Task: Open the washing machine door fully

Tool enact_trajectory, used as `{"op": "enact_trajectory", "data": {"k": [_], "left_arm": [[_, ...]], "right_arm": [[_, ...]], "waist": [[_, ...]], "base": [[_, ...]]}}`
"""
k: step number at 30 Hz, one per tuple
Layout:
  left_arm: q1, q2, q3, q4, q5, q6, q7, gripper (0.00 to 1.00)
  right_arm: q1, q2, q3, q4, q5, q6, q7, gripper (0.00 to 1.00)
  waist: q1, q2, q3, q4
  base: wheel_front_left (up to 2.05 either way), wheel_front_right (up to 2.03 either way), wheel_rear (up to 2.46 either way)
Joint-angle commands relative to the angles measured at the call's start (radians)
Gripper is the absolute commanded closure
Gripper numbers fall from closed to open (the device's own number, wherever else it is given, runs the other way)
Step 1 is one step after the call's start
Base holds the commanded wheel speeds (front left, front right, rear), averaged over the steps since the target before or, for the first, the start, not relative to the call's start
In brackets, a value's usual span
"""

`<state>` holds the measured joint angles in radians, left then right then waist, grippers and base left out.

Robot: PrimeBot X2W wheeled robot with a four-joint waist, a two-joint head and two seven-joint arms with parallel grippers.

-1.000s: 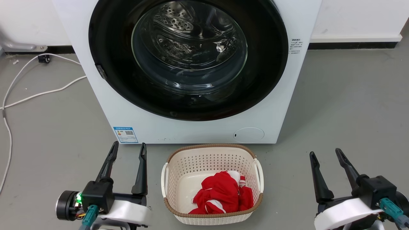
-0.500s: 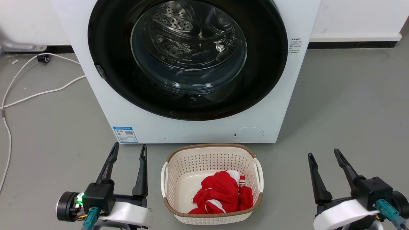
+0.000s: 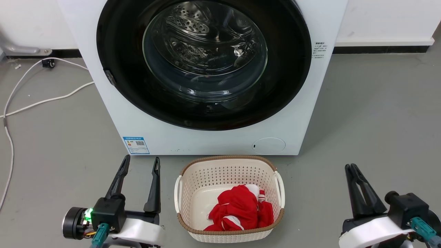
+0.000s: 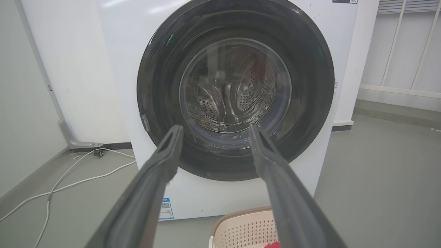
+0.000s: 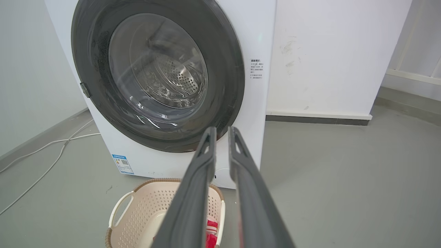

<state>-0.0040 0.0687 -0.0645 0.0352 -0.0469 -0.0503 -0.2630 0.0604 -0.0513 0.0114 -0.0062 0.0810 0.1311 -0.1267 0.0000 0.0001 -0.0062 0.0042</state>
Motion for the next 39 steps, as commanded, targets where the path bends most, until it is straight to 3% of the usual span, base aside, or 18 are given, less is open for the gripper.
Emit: {"op": "enact_trajectory", "data": {"k": [1,5,14,21,24,32,39], "left_arm": [[0.012,-0.002,0.0,0.003,0.006,-0.002,-0.003,0.0],[0.012,-0.003,0.001,0.007,0.01,-0.005,-0.003,0.0],[0.009,-0.006,0.011,0.011,0.007,-0.005,-0.003,0.0],[-0.001,-0.009,0.015,0.012,0.001,-0.004,-0.003,0.0],[-0.012,-0.011,0.016,0.008,0.002,0.0,-0.003,0.0],[-0.053,-0.012,0.018,-0.008,0.008,0.003,-0.003,0.0],[-0.097,-0.014,0.017,-0.027,0.012,0.005,-0.003,0.0]], "right_arm": [[0.003,0.002,0.002,0.0,0.011,-0.001,-0.009,1.0],[0.003,0.002,0.001,0.009,0.135,-0.001,-0.036,1.0],[-0.039,0.002,0.026,0.08,0.8,-0.001,-0.113,1.0],[-0.084,0.002,0.002,0.12,1.221,-0.001,-0.132,1.0],[-0.121,0.001,-0.021,0.129,1.345,-0.001,-0.134,1.0],[-0.336,-0.042,-0.106,0.202,1.494,0.0,-0.08,1.0],[-0.571,-0.133,-0.12,0.33,1.54,0.0,-0.006,1.0]], "waist": [[0.0,-0.0001,-0.001,0.0],[0.0,-0.0001,-0.003,0.0],[0.0,-0.0001,0.0,-0.003],[0.0,-0.0001,0.008,-0.004],[0.0,-0.0001,0.018,-0.007],[0.0,-0.0001,0.088,-0.016],[0.0,-0.0001,0.167,-0.013]], "base": [[0.0,0.0,0.0],[0.0,0.0,0.0],[0.0,0.0,0.0],[0.0,0.0,0.0],[0.0,0.0,0.0],[0.0,0.0,0.0],[0.0,0.0,0.0]]}}
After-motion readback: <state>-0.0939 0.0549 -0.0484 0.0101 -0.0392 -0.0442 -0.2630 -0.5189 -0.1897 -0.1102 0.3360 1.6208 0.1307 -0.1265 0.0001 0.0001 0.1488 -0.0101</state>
